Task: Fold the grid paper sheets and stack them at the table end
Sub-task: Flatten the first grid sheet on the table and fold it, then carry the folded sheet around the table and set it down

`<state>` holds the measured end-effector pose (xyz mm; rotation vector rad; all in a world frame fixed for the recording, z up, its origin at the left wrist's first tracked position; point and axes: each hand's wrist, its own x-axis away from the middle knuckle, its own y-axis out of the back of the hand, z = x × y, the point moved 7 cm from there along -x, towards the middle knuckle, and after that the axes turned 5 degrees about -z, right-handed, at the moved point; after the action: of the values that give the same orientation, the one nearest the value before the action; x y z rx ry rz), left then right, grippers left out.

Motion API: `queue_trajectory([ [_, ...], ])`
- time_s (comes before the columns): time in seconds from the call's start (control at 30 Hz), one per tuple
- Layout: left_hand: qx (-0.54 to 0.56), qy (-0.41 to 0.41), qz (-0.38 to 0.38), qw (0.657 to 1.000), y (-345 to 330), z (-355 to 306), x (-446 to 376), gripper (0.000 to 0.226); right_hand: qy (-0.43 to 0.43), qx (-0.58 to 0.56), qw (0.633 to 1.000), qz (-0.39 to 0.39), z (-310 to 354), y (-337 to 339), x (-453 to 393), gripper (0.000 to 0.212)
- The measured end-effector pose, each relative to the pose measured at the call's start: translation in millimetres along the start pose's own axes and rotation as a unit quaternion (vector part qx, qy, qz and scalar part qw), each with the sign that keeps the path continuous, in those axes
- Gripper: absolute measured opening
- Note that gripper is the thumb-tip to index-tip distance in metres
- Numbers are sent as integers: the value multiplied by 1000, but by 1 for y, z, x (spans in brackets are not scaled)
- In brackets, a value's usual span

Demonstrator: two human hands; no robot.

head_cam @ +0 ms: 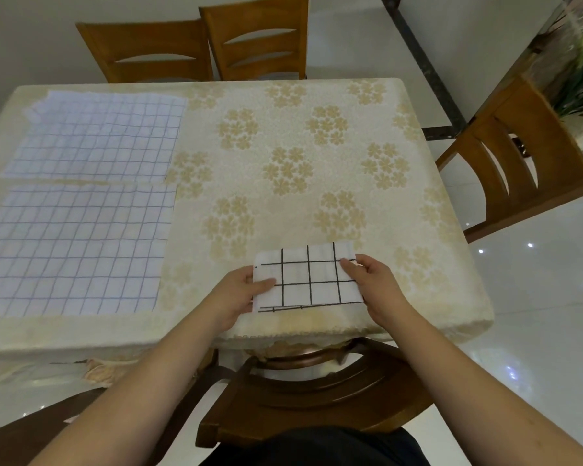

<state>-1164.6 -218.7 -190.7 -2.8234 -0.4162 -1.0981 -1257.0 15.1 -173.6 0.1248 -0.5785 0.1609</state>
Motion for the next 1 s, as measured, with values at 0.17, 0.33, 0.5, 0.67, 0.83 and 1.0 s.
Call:
queue_trajectory([
  [0.17, -110, -99, -83, 986, 14, 3, 13, 31, -8, 18, 998, 64, -5, -12, 34, 29],
  [0.33, -206, -145, -19, 968, -3, -5, 34, 65, 29, 77, 997, 9, -23, 3, 58, 50],
  [0.5, -225, -181, 49, 956, -33, -8, 53, 40, 23, 25, 996, -80, -37, 35, 89, 33],
  [0.67, -197, -162, 128, 958, -69, -5, 68, 37, 15, -37, 981, -188, -58, 80, 121, 22],
  [0.83, -144, -85, 134, 977, -113, 7, 75, 12, 36, -100, 965, -241, -70, 121, 158, 11],
  [1.0, -157, -75, 132, 976, -172, 15, 95, 15, 52, -147, 953, -260, -88, 173, 190, 18],
])
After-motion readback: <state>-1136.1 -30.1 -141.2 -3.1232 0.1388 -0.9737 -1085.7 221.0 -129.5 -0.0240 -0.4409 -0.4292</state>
